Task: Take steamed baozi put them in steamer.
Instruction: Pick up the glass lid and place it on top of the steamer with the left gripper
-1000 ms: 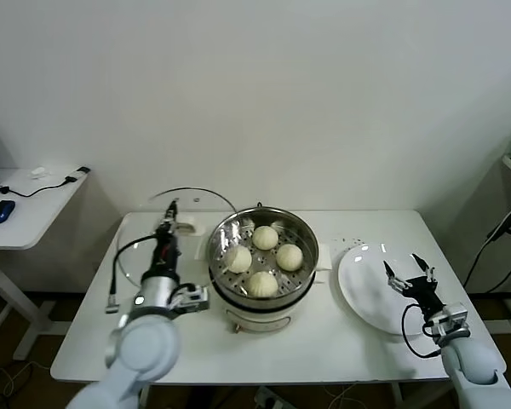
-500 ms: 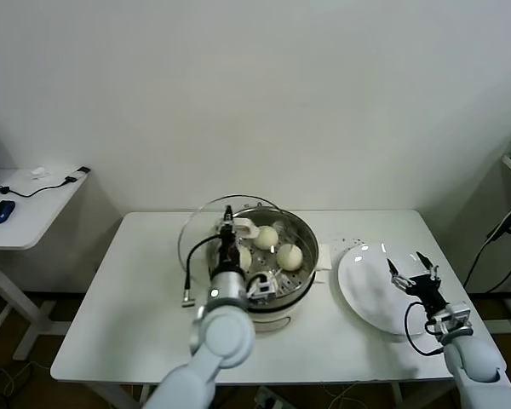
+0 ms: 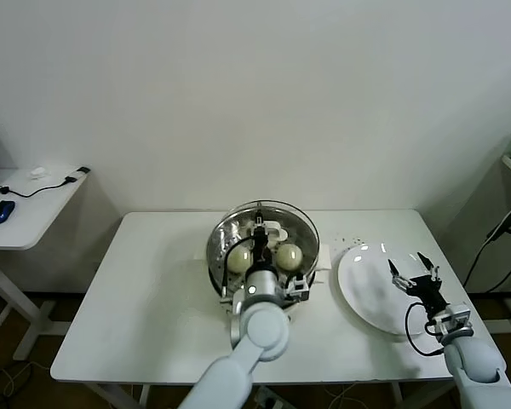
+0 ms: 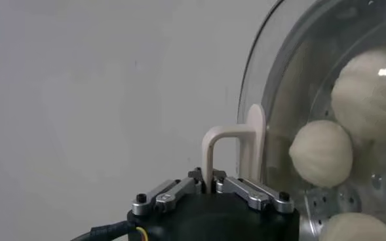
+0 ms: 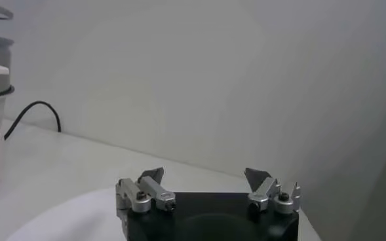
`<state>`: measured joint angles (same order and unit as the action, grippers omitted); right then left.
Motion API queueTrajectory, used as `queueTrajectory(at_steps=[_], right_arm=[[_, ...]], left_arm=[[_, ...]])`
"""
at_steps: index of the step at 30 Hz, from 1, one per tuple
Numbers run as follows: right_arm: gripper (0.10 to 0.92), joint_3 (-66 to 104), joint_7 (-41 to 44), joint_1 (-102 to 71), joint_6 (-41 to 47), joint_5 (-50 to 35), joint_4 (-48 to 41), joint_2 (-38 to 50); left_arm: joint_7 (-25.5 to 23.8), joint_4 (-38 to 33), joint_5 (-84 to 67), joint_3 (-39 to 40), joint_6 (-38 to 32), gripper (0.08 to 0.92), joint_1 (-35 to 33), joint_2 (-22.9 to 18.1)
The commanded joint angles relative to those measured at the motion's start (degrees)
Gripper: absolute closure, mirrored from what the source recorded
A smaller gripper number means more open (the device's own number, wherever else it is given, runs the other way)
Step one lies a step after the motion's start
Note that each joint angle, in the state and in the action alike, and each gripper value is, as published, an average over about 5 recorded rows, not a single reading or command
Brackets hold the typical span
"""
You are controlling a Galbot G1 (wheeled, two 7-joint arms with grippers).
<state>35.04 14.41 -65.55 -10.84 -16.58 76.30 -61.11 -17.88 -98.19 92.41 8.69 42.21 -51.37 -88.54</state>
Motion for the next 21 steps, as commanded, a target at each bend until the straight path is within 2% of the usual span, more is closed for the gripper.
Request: queueTrajectory(at_steps=[1,21], right_arm=[[0.203,0.13,0.23,0.29,-0.29,0.51,-0.63,-0.13],[0.203,0.37,0.6,0.61,-0.68,1.38,-1.29,-0.52]], left_arm=[[-0.7,3.33,1.51,0.54,2.41,0.846,0.26,-2.48],[0.42,3.41,1.61,-1.45,2.34,0.846,-1.02,-1.38]])
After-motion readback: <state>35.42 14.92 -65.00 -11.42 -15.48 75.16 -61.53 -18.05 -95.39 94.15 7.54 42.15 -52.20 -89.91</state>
